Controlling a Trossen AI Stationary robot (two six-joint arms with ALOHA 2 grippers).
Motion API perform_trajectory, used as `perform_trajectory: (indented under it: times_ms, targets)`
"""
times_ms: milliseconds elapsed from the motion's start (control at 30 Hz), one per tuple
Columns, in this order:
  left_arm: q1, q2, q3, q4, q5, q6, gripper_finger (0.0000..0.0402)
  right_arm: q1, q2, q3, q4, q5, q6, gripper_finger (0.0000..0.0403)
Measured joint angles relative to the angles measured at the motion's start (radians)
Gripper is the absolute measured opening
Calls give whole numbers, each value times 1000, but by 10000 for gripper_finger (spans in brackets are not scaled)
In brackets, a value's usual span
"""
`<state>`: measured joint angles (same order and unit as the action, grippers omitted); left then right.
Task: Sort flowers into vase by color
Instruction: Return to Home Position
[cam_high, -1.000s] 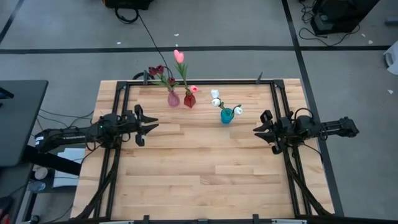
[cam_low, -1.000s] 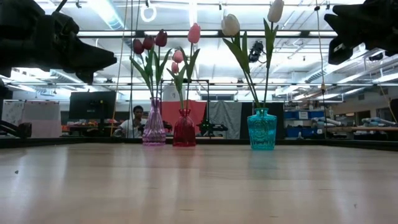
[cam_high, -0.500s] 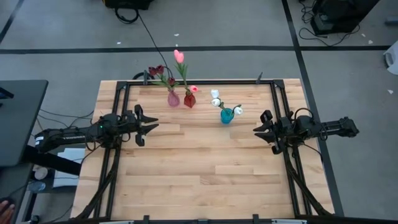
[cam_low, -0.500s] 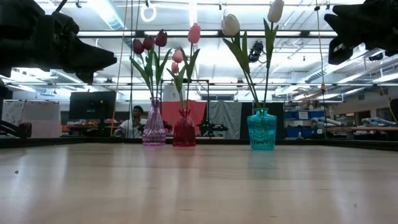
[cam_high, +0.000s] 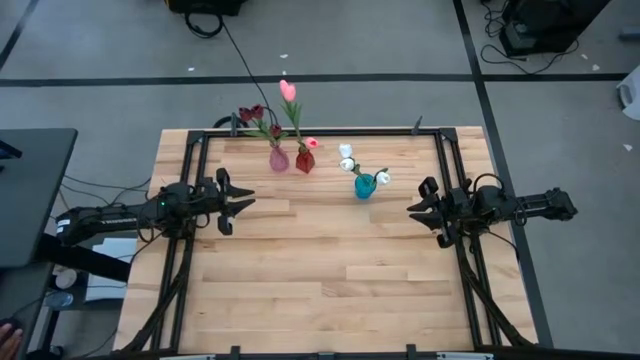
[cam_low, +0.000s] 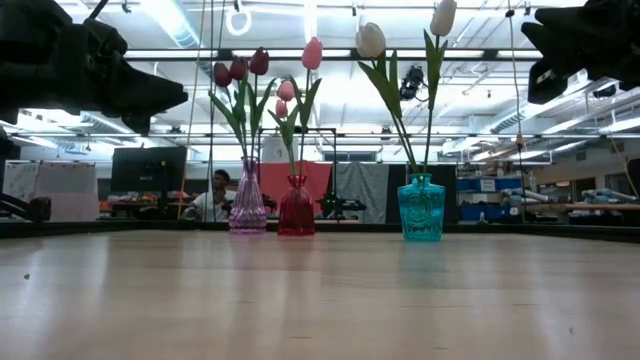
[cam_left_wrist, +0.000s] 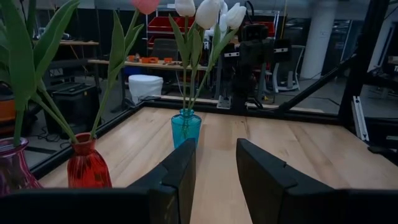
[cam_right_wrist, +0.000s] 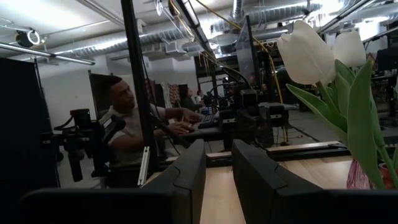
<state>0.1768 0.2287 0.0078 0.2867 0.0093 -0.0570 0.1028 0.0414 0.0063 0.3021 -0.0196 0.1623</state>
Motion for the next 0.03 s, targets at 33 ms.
perform_trajectory:
  times_ms: [33]
  targets:
    - [0, 0, 0, 0, 0, 0, 119, 0, 0, 0, 0, 0, 0, 91]
